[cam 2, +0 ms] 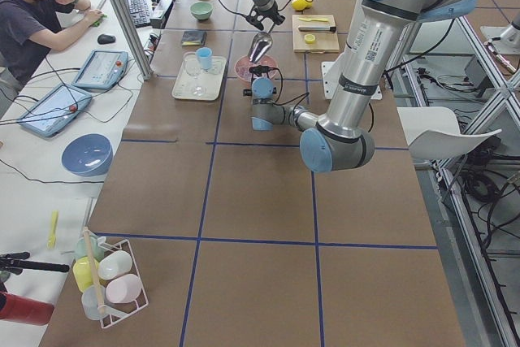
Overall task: Put ice in cup with scoop
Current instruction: 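Dig the scoop into the ice cubes while the left gripper steadies the bowl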
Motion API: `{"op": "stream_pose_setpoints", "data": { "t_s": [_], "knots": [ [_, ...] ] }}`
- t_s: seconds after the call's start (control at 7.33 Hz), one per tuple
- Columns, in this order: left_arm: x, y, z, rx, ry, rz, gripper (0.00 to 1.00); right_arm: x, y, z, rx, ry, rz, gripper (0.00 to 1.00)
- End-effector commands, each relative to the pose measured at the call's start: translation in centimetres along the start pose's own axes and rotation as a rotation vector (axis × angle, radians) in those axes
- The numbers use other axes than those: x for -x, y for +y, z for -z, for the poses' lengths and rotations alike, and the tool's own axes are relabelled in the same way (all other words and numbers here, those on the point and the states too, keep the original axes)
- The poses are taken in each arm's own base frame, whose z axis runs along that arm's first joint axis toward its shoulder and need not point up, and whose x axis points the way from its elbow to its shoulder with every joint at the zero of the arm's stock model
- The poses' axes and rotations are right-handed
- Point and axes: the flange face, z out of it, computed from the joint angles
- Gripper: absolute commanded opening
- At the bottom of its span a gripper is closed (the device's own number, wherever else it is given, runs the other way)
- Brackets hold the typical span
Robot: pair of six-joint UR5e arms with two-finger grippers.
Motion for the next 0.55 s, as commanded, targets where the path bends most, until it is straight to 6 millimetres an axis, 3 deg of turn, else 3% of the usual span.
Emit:
{"op": "stream_pose_setpoints", "data": {
  "t_s": [0.0,0.41],
  "knots": [
    [0.0,0.0,0.0,0.000,-0.001,0.001,1.00,0.3,0.9,-0.1,0.052,0.009,0.002,0.00],
    [0.0,0.0,0.0,0.000,-0.001,0.001,1.00,3.3,0.8,-1.5,0.067,0.016,0.098,0.00]
  ]
}}
